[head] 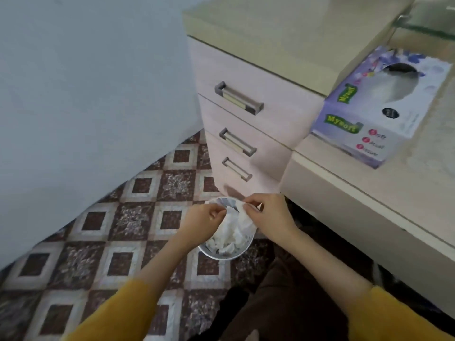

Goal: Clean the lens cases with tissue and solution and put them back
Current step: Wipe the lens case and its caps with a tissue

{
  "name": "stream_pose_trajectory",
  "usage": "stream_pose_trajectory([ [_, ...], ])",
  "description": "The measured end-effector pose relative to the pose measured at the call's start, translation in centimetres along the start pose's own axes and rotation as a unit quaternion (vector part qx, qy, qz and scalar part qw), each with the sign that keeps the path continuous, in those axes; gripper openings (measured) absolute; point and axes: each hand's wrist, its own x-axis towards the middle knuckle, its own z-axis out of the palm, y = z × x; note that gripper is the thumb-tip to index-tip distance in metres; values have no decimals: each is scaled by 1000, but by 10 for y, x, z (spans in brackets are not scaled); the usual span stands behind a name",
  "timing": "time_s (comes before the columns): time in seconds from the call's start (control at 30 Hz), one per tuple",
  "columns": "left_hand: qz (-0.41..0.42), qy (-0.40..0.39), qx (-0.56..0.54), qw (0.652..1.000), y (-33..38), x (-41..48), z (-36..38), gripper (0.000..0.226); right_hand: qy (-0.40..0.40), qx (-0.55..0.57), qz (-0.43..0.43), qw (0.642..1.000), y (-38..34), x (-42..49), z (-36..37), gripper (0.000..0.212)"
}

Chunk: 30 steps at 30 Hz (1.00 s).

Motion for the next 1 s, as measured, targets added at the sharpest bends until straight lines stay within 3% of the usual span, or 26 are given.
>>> stream_pose_trajectory([
  [0.13, -59, -28, -7, 998, -35, 7, 12, 25, -32, -55, 78, 995, 33, 32, 48, 19],
  [0.3, -76, -51, -9, 996, -53, 12, 16, 25, -66, -83, 153, 982, 57, 51, 80, 26],
  [0.37, -80, -58, -4, 995, -58, 12, 16, 25, -77, -65, 175, 979, 58, 54, 86, 13],
  [0.43, -86, -61, 0, 994, -61, 12, 16, 24, -115, -61, 195, 972, 57, 54, 88, 33],
  [0.5, -93, -62, -1, 994, -62, 10, 17, 24, -139, -70, 181, 971, 58, 54, 88, 18],
  [0.6, -92, -64, 12, 994, -59, 9, 16, 24, -135, -66, 177, 973, 57, 52, 87, 52],
  [0.63, -88, -66, 18, 994, -56, 9, 16, 25, -132, -62, 164, 976, 56, 50, 86, 51],
  [0.73, -71, -60, 21, 995, -48, 9, 14, 26, -134, -47, 161, 977, 52, 46, 80, 21],
  [0.83, -58, -48, 22, 997, -37, 5, 11, 25, -135, -27, 144, 980, 45, 42, 71, 31],
  [0.9, -47, -48, 30, 997, -31, 3, 7, 25, -141, -18, 130, 981, 38, 39, 63, 23],
  [1.0, -25, -41, 43, 998, -18, -3, 0, 25, -140, -6, 113, 984, 21, 29, 42, 47],
])
